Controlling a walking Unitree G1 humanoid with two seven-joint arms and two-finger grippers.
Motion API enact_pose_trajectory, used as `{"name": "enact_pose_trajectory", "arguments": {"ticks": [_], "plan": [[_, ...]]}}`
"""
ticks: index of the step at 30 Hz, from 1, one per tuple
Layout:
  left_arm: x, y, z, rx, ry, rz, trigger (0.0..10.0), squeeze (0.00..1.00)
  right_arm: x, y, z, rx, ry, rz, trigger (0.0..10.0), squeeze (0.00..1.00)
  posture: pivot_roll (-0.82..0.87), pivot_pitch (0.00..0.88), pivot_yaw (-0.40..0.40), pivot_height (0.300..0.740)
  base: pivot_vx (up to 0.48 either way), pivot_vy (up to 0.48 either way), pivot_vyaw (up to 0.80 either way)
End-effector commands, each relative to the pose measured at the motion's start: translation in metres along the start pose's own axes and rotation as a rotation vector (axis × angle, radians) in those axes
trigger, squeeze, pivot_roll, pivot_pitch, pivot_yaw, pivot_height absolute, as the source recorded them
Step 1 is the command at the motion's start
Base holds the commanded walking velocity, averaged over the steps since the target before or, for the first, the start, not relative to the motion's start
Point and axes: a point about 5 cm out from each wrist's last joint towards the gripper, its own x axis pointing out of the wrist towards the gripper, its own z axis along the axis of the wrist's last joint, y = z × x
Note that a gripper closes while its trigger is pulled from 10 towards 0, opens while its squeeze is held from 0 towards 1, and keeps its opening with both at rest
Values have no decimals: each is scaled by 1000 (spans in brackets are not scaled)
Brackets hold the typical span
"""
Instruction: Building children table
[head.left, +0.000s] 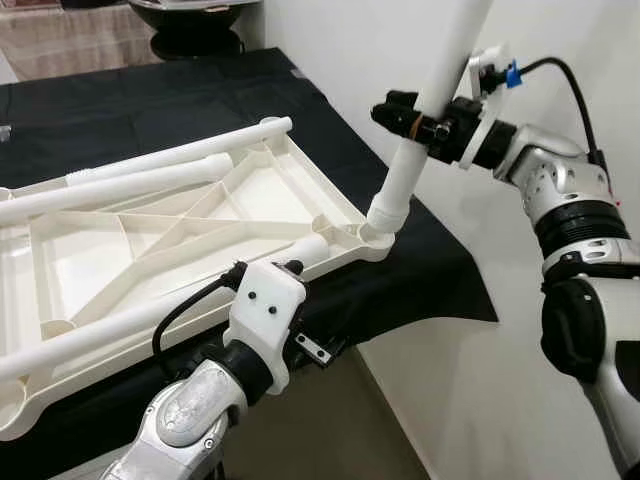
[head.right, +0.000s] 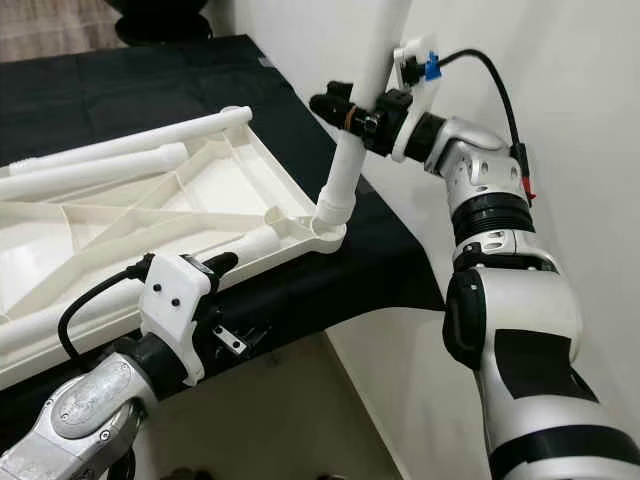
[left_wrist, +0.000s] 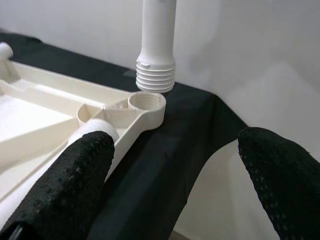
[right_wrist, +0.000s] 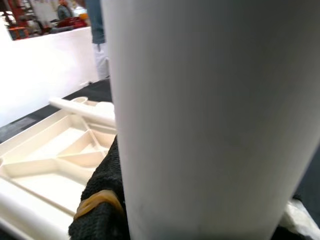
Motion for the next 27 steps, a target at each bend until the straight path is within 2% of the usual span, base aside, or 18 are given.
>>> {"name": "enact_pose_trajectory", "arguments": {"ticks": [1,6,15,27], "plan": [[-2,-4,2,-12,-3,-10,10000,0,-1,0,3,-14,-7,13,10000,0,99,305,-84,740,0,0,0],[-3,-7,3,-14,2,-16,10000,0,3,2,1,-19,-15,33,10000,0,108,323,-84,740,0,0,0],[-7,-9,7,-10,8,-1,10000,0,5,1,13,-54,-82,17,10000,0,115,350,-89,740,0,0,0],[-8,-7,9,5,15,6,10000,0,0,-1,12,-85,-72,16,10000,0,123,357,-84,740,0,0,0]]}}
